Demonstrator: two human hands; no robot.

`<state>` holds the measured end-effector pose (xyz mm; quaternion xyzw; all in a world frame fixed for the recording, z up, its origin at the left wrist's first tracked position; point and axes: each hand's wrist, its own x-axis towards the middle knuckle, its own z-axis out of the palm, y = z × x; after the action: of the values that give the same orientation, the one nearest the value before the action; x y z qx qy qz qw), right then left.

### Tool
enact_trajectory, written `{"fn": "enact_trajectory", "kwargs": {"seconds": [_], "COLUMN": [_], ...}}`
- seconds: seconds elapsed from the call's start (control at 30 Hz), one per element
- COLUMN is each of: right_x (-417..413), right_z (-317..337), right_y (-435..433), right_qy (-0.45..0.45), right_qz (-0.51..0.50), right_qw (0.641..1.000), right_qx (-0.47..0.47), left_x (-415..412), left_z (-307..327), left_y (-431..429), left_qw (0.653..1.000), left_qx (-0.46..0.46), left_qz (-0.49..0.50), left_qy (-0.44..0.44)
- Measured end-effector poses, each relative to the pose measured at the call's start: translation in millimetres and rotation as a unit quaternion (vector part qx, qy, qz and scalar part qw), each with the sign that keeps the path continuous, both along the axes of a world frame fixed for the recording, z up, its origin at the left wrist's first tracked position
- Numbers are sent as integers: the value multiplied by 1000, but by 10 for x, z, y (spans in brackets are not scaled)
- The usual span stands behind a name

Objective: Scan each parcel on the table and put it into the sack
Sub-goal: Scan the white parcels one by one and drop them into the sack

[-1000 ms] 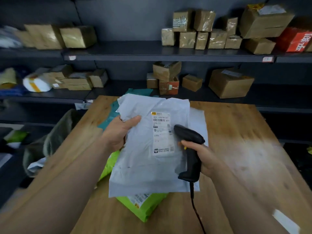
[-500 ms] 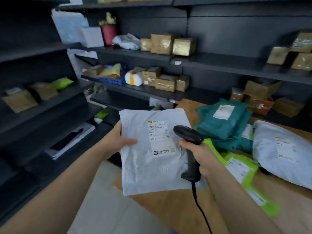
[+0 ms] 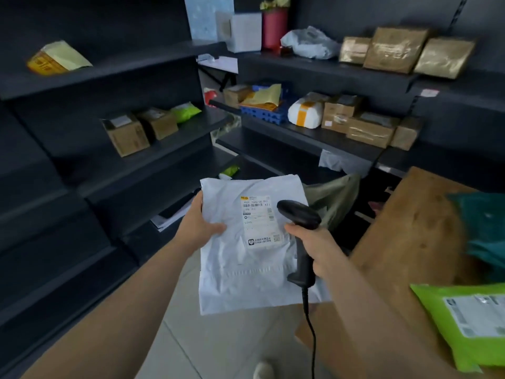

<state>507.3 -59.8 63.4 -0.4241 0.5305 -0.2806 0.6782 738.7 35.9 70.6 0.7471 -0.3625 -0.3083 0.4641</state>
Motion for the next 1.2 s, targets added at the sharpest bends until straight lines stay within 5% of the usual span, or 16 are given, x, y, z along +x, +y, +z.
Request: {"fn": "enact_trajectory", "kwargs": {"seconds": [0.33,0.63,0.93,1.2], "right_x": [1053,1263,1246,1069], "right_z": [-528,-977,-1555,-2449], "right_y": [-1328,-2398,-3232,-3604], "right_qy": [18,48,105,157], "right_qz": [-25,-127,-283,-340], "right_qw": [998,984,943,906], "right_qx": [61,112,143,198], "left_x": [1109,1435,1270,905], "left_z": [-464,-1070,-1914,-2911], "left_y": [-1531,-3338,-4937,-5546], "left_qw": [996,975,906,867], "left_qx": [86,120,191,251], "left_qz": [-22,-174,-366,-429], "left_qy": [20,68,90,41]}}
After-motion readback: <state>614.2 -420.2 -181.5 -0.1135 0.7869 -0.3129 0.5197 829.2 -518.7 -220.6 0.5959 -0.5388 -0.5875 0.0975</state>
